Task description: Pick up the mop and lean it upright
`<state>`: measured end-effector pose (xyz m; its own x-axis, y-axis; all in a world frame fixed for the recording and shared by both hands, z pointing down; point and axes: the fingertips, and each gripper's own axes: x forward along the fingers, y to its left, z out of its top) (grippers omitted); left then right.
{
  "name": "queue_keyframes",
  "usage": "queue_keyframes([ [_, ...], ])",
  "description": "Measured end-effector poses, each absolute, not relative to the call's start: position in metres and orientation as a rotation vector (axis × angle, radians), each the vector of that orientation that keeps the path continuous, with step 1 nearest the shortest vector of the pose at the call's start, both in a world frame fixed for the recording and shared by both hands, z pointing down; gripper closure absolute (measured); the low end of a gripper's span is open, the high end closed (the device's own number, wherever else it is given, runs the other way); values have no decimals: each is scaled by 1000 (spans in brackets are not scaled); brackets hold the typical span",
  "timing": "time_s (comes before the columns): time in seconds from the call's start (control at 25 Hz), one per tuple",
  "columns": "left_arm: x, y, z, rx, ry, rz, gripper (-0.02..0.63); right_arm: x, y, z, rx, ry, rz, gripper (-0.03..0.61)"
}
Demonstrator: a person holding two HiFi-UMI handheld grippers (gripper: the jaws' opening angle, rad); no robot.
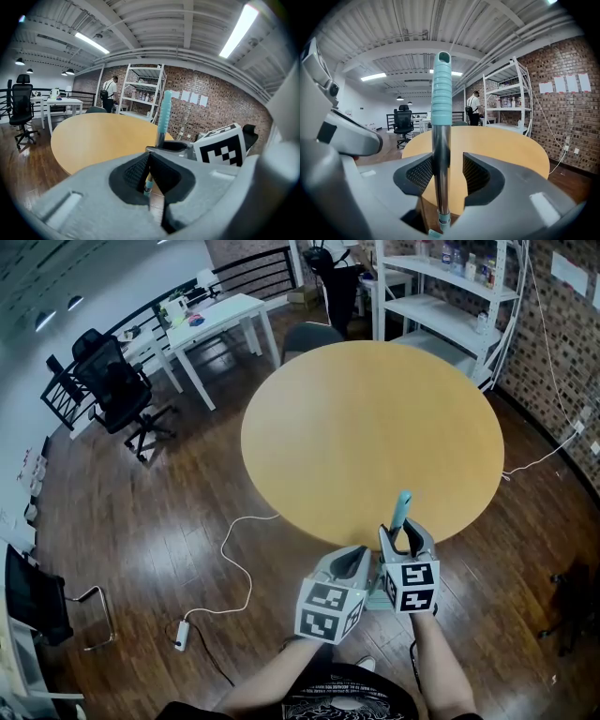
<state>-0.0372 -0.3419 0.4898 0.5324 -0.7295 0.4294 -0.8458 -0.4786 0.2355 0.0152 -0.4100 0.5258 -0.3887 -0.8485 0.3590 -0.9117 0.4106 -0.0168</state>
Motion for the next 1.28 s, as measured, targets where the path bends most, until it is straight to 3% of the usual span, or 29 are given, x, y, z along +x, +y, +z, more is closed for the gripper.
queue_keyframes([
  [0.68,-30,-324,485,2351,-1309,368,611,23,-382,516,1547,-2387,303,398],
  [1.04,-14,-301,469,2391,-1368,333,611,52,-335,472,1666,-2421,252,539],
  [1.28,-3,-272,456,2423,-1414,303,611,61,-293,444,1677,-2475,231,578],
])
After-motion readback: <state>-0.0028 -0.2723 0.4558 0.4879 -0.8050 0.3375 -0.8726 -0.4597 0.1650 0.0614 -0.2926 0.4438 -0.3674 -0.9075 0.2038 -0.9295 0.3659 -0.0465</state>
